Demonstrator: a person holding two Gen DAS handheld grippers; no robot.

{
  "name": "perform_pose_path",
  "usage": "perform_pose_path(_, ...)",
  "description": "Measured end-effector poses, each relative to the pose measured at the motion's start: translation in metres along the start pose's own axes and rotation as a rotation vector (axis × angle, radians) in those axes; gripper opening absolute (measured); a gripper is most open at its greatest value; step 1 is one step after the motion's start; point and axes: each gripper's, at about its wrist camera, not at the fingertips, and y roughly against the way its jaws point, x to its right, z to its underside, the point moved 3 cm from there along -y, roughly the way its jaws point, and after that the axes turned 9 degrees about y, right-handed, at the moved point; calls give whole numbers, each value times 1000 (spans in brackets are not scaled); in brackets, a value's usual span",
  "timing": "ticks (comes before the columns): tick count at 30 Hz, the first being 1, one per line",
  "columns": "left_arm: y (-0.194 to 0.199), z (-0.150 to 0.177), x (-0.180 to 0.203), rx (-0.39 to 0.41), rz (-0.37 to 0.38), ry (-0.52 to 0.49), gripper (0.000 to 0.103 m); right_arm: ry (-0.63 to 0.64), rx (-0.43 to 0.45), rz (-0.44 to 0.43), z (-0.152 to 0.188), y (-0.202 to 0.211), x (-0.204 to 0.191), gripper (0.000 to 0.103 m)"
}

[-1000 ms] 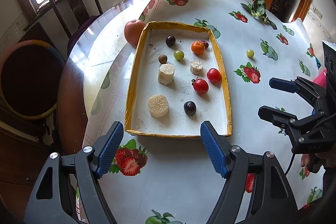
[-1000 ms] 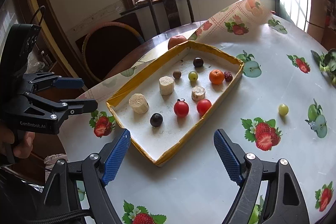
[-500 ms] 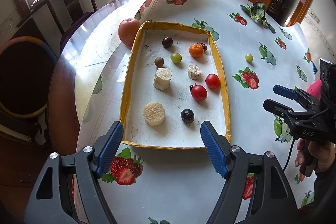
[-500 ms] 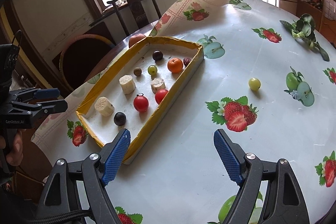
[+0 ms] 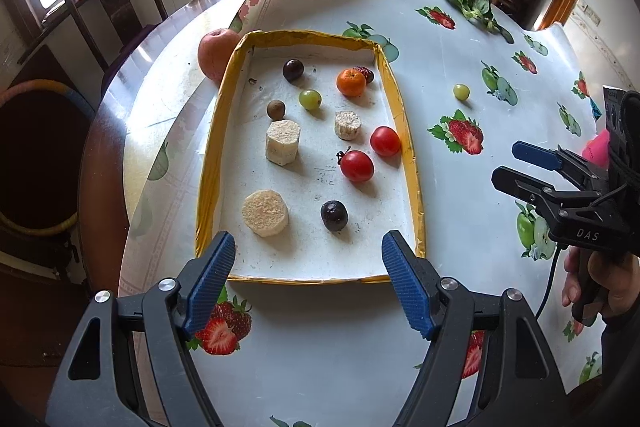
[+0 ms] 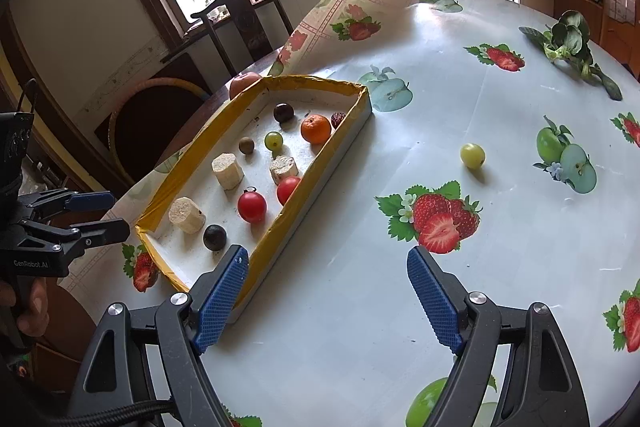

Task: Organize fruits
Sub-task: 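Move the right tool to the yellow grape on the cloth and close on it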

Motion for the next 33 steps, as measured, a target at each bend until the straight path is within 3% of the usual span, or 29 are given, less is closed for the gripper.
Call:
perform_pose_path(6,-2,2,13,-11,19,-19,76,-13,-3,74,6,4,14,83)
perform_pose_path(10,-5,3,25,-29,60,-23,76,-75,-26,169,13,4,38,82)
perform_pose_path(16,-13,7,61,-57,131,-66,76,-142,-27,284,0,-10,76,62)
perform_pose_path(20,-17,3,78,-66,170,-83,76,-169,-12,302,-20,-27,90,61)
perform_pose_path(28,-37,-21,18,-51,74,12,76,-128,-28,346,-46,-55,99,61)
perform_pose_path(33,-45,-26,-10,-68,83,69,76,-131,-59,365,-51,-75,110,54)
